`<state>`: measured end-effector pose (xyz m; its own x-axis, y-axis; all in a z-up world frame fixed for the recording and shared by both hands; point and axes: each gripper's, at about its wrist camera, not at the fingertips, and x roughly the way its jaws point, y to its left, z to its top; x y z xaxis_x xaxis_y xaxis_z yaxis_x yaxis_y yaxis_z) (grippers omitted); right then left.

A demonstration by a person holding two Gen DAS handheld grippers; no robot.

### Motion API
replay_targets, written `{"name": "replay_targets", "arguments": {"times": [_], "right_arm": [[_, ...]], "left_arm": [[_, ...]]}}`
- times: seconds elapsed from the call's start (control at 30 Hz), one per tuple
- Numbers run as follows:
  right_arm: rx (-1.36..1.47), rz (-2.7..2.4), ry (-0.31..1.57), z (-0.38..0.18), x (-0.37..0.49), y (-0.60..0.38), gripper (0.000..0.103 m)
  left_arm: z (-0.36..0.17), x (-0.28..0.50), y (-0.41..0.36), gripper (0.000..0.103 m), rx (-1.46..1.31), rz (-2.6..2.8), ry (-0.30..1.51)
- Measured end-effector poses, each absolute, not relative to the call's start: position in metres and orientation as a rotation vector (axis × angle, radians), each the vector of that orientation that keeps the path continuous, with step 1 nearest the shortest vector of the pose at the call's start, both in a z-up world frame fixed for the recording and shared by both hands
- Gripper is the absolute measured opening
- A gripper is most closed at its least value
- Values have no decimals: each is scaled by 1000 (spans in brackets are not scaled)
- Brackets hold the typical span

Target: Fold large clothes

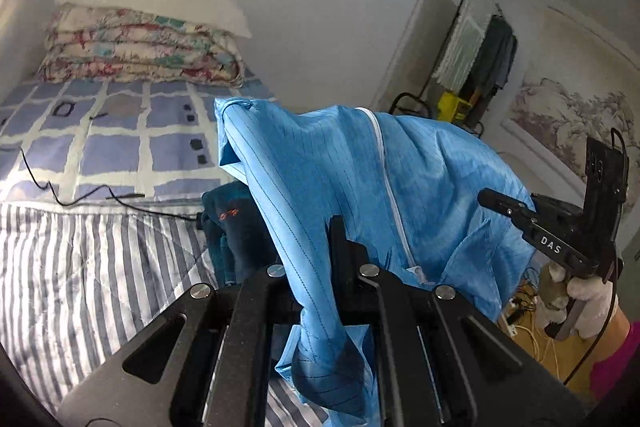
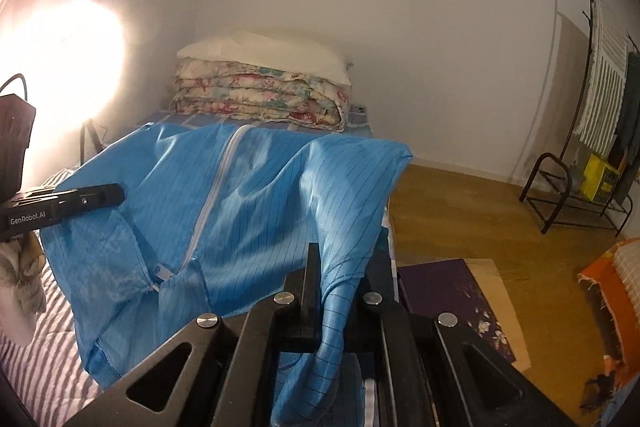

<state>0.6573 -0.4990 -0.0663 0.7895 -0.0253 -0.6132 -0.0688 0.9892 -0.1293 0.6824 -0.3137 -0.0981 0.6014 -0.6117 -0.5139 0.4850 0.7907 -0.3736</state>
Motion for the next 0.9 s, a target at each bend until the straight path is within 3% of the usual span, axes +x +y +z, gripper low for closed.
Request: {"name": "replay_targets", "arguments": {"times": [0.17, 0.3, 0.33, 0.47, 0.53, 0.9], "right_arm": [[-55, 37, 730, -114, 682, -521, 3], [-36, -32, 781, -143, 690, -537, 16], [-25, -51, 795, -149, 691, -542, 16], [-62, -104, 830, -162, 698, -542, 27], [-100, -148, 840, -163, 698, -539, 41], [0, -170, 730, -94, 645, -537, 41]], "left_arm": [[-139, 702, -326, 5, -144, -563, 747], [-153, 706, -328, 45, -149, -523, 776], [-154, 705, -327, 49, -144, -516, 776], [-157, 702, -331, 50, -97, -493, 775], [-156, 701, -330, 50, -101, -475, 783], [-81, 639, -297, 50, -93, -457, 691]]}}
